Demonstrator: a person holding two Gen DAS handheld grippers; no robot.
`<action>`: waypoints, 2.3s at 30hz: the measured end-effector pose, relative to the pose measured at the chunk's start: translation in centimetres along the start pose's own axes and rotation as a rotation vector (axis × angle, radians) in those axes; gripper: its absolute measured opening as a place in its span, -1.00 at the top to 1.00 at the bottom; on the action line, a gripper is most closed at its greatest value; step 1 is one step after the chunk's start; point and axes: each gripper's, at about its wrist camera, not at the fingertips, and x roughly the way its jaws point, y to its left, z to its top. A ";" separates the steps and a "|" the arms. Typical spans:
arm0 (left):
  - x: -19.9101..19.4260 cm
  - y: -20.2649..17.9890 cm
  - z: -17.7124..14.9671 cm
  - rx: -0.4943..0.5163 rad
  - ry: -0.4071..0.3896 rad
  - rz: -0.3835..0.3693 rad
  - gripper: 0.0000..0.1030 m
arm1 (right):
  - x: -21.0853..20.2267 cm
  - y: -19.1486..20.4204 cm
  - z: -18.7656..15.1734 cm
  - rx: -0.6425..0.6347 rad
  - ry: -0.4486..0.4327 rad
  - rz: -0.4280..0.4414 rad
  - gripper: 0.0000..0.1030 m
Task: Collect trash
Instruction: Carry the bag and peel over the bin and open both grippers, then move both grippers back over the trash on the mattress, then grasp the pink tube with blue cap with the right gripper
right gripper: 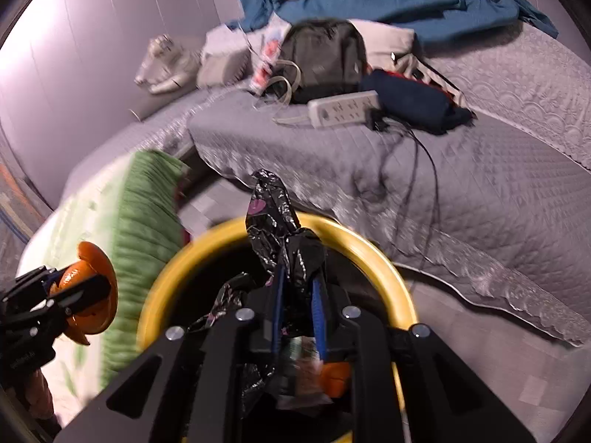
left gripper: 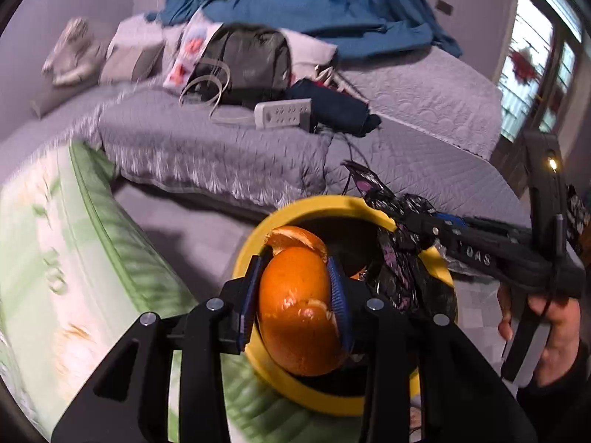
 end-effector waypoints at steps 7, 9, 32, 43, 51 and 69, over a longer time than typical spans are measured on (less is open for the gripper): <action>-3.2 1.8 -0.6 -0.085 -0.081 0.059 -0.49 | -0.6 -2.8 -0.5 0.027 -0.018 -0.056 0.19; -6.1 3.3 -1.0 -0.127 -0.134 0.065 -0.50 | -1.4 -1.7 -0.4 -0.013 -0.036 -0.009 0.19; -43.4 21.8 -31.4 -0.730 -0.470 0.845 -0.57 | -5.8 54.2 -17.9 -1.476 0.221 0.876 0.20; -42.3 24.0 -34.2 -0.783 -0.367 0.795 -0.57 | -0.8 58.2 -18.9 -1.540 0.348 0.786 0.20; -38.8 24.1 -32.4 -0.768 -0.203 0.792 -0.59 | -0.3 58.7 -19.4 -1.545 0.330 0.804 0.21; -35.4 27.5 -27.9 -0.925 0.057 0.817 -0.61 | -0.4 54.8 -11.9 -1.242 0.313 0.995 0.32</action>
